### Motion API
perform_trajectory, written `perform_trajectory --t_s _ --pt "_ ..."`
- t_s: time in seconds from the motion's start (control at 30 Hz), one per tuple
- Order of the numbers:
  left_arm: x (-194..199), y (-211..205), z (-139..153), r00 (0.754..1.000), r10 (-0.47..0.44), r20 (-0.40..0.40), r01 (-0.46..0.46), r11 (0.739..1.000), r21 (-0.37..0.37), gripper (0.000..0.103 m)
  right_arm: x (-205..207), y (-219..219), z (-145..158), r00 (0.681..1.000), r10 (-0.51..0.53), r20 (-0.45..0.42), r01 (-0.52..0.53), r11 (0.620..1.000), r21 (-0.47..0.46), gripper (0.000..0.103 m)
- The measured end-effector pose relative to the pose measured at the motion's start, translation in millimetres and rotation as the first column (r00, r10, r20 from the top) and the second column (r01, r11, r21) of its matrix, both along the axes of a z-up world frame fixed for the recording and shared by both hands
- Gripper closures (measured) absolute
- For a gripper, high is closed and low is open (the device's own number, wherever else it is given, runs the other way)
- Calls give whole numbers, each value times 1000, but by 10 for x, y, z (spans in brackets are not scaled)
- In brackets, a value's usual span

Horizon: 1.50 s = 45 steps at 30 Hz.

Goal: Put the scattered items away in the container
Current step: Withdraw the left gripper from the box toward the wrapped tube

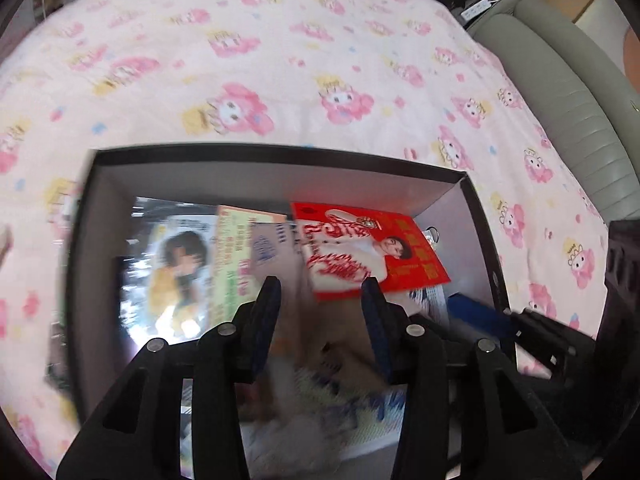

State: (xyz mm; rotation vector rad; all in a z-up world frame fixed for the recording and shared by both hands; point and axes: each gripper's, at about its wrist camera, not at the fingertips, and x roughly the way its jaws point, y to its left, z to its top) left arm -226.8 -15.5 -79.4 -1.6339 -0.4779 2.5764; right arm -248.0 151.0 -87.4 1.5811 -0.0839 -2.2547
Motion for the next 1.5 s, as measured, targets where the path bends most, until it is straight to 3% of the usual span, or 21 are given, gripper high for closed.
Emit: perform_trajectory --t_s 0.17,0.27,0.53,0.63,1.07,1.5 --pt "390 -76 269 999 3 -54 -4 1000 -30 53 196 118 231 994 -97 -49 95 995 -31 53" --pt "582 -79 395 997 -5 -82 2 999 -38 49 395 112 404 988 -104 -114 101 994 -37 51" --pt "1115 -112 621 990 -19 -138 11 998 -63 45 984 -34 597 979 -104 -175 92 993 -75 48" --pt "1293 -196 681 989 -17 -150 11 999 -40 45 1152 -93 666 974 -101 -202 86 993 -82 48" --pt "2001 -790 808 983 25 -183 -30 999 -25 46 1743 -721 783 976 34 -217 -55 994 -93 48" --pt "2395 -1602 572 980 122 -155 -124 992 -1 46 1949 -1581 641 966 173 -193 -182 983 -29 48"
